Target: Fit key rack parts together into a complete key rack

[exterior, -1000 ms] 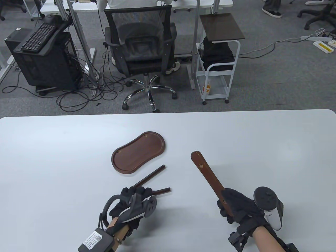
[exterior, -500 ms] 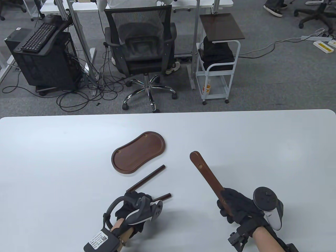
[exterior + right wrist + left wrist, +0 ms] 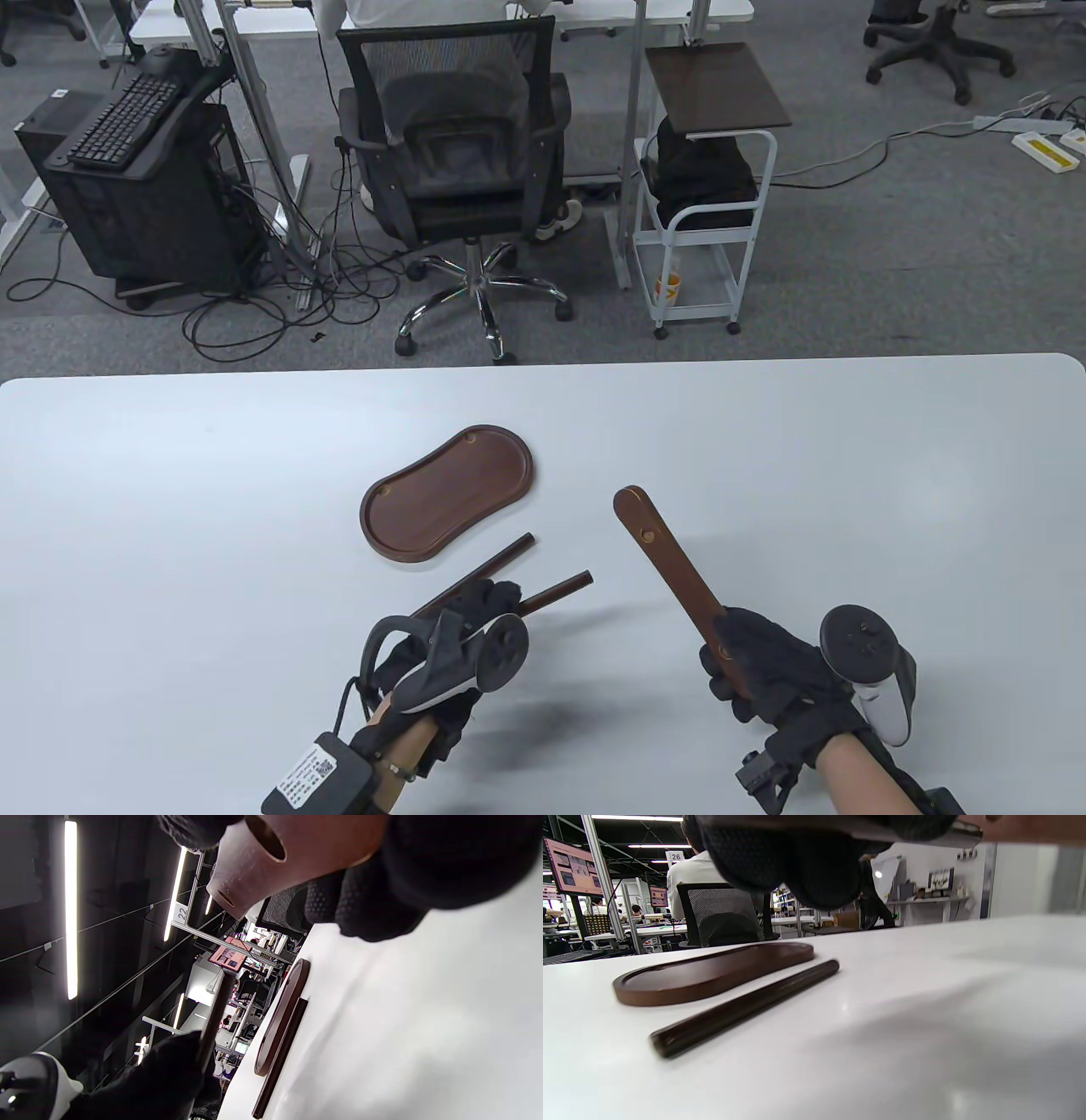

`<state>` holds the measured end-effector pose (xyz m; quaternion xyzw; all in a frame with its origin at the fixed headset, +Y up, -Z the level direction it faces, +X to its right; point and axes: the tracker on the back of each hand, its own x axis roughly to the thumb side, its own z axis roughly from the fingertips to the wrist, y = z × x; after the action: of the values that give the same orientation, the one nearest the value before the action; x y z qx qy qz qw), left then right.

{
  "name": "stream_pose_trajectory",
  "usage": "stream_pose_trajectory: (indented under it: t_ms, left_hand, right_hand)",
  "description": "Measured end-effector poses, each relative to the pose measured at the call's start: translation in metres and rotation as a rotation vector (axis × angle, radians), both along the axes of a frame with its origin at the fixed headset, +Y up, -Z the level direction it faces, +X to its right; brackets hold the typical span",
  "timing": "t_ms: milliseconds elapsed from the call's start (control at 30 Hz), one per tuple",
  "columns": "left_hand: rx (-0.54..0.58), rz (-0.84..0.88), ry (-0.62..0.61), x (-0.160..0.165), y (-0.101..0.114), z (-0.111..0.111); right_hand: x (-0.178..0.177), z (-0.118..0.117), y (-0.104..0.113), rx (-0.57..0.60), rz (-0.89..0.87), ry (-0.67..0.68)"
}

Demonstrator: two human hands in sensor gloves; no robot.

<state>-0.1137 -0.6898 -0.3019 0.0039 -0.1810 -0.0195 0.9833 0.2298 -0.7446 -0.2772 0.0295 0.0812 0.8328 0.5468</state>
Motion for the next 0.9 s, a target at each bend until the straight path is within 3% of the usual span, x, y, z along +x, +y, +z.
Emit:
stream_pose_trajectory:
  t_ms: [267, 900]
  left_hand:
    - [-0.002, 0.171, -0.055, 0.03, 0.022, -0.007]
    - [-0.008, 0.246, -0.043, 0.022, 0.011, -0.011]
  right_hand:
    - [-0.003, 0.002, 0.001, -0.017, -0.068, 0.011]
    - [-0.012, 0.003, -0.005, -0.027, -0.08, 0.055]
